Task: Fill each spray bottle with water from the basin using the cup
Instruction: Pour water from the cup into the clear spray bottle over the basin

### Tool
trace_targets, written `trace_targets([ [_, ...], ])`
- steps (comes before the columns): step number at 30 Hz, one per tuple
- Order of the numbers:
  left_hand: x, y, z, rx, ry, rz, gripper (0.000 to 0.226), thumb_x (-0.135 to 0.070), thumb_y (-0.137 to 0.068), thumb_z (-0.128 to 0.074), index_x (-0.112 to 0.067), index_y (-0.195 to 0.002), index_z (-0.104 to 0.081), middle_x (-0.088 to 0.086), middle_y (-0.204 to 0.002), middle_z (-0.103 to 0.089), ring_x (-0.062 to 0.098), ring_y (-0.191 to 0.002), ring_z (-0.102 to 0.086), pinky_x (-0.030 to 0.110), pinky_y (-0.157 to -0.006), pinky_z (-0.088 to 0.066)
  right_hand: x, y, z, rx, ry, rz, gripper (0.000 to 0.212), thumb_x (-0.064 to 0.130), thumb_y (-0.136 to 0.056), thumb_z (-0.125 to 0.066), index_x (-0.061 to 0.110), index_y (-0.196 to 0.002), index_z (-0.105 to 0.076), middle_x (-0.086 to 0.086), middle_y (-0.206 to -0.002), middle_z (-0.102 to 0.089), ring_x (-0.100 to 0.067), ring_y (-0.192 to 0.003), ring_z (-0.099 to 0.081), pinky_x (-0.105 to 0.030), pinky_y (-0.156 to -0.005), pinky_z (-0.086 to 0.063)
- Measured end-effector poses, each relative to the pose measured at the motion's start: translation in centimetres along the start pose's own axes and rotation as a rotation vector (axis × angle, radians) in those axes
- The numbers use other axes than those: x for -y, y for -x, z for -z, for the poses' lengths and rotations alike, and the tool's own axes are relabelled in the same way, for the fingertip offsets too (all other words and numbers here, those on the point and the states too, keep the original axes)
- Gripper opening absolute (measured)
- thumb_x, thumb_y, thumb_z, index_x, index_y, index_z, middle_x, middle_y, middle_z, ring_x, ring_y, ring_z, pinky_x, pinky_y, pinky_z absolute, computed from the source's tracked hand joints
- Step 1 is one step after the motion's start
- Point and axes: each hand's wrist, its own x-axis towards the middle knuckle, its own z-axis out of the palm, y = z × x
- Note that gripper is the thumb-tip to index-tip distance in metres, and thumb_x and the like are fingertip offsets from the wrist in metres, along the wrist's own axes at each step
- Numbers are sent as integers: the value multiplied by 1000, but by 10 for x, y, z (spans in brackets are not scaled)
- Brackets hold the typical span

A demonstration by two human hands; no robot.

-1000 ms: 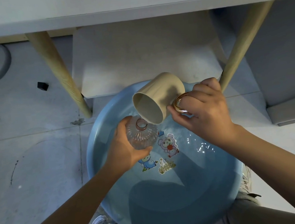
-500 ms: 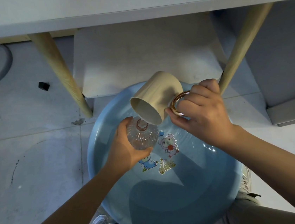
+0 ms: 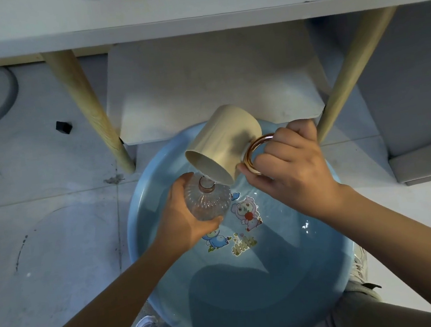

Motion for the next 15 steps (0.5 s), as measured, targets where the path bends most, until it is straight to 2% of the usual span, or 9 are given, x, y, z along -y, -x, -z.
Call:
trace_targets([
  [2,-1,0,0,2,-1,-3,97,-21,-53,-91,-21,-134,-38,-2,-128,-51,8,-117,-51,4,-90,-39,1,0,1,7,-6,8,32,15,-81,-71,13,-62,-46,-2,-55,-48,-21,-64,-41,-33,-71,-33],
  [6,-3,1,0,-9,-3,-5,93,-14,-55,-91,-24,-131,-38,-2,-127,-51,8,-116,-50,0,-88,-36,1,0,0,5,8,30,35,17,-83,-70,17,-70,-37,-1,-56,-45,-20,-66,-40,-32,-73,-33],
  [10,-4,1,0,1,19,-10,90,-14,-55,-91,-28,-127,-38,-3,-125,-51,8,-116,-51,2,-88,-38,2,1,0,20,3,41,36,16,-84,-69,18,-71,-35,-1,-57,-44,-19,-67,-41,-33,-73,-33],
  [15,-6,1,0,5,44,1,92,-29,-49,-87,-27,-128,-40,-4,-125,-52,5,-115,-52,11,-93,-42,2,1,0,13,4,29,36,15,-83,-71,18,-71,-37,0,-58,-44,-19,-67,-41,-33,-73,-33],
])
